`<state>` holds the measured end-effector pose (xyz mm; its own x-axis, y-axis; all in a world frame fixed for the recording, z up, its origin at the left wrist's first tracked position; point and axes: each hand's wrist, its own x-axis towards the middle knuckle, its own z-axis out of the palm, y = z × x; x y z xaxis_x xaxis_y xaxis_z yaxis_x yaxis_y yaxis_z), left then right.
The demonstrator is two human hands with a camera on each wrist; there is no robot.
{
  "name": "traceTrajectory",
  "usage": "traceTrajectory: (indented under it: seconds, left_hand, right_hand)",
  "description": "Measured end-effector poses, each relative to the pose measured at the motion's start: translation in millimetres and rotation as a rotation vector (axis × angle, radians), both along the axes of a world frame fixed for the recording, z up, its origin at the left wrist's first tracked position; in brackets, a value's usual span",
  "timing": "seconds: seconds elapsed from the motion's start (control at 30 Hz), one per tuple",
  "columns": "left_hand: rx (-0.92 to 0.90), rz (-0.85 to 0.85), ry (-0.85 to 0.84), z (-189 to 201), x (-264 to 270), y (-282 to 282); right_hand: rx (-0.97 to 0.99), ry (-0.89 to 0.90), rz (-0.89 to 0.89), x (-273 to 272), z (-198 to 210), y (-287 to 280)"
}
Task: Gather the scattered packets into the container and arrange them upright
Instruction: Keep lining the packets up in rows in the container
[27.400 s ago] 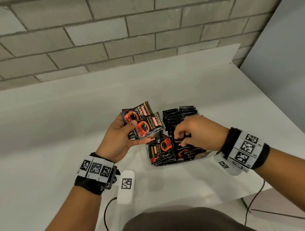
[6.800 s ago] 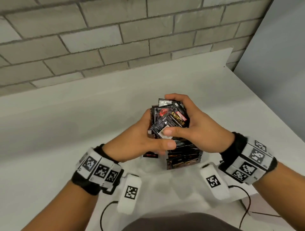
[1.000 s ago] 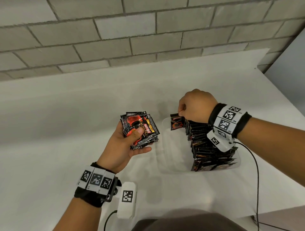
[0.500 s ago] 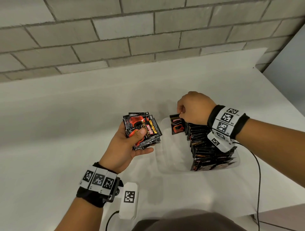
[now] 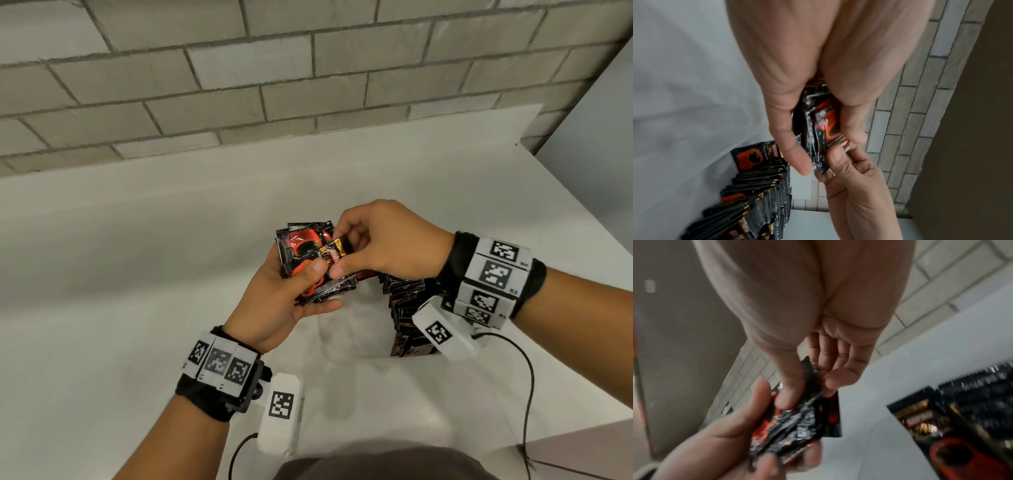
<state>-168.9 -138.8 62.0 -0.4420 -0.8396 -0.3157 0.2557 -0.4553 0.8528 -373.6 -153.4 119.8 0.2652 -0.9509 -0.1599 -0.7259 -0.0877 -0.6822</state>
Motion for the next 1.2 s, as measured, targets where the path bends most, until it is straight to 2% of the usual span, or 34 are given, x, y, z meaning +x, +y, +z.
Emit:
traceTrajectory:
  seconds: [0.1,0.23,0.37,0.43,0.6,0.67,0.8,0.93,1.2]
  left_hand:
    - [-0.003,-0.001,-0.003,-2,1,0]
    - [0.021,0.013,0.013,-6,9,0]
    - [0.027,0.062,-0.013,-12,20,-2]
    - [0.031,0.111,-0.036,-15,27,-4]
    - [0.046,0.166,-0.049,-19,41,-7]
    - [0.043,0.165,-0.053,-19,42,-7]
    - [0.054,0.157,-0.056,-21,41,-5]
    - [0.061,0.145,-0.06,-23,39,-4]
    - [0.058,0.125,-0.061,-21,35,-5]
  right_hand:
    - [0.027,-0.094,-0.067,-9,-8,0]
    - [-0.011,-0.136,-0.1,-21,-5,0]
    - [0.009,-0.245,-0.274,-38,1,-10]
    - [-0.035,-0.144,-0.252,-44,-2,-14]
    - [-0.08,0.337,0.057,-36,-26,-20]
    - [-0.093,0.435,0.139,-29,-35,-22]
    - [-0.111,0.529,0.113,-24,-39,-28]
    - [-0.118,0.54,0.012,-25,-42,-31]
    - [-0.164,0.604,-0.041,-31,-51,-31]
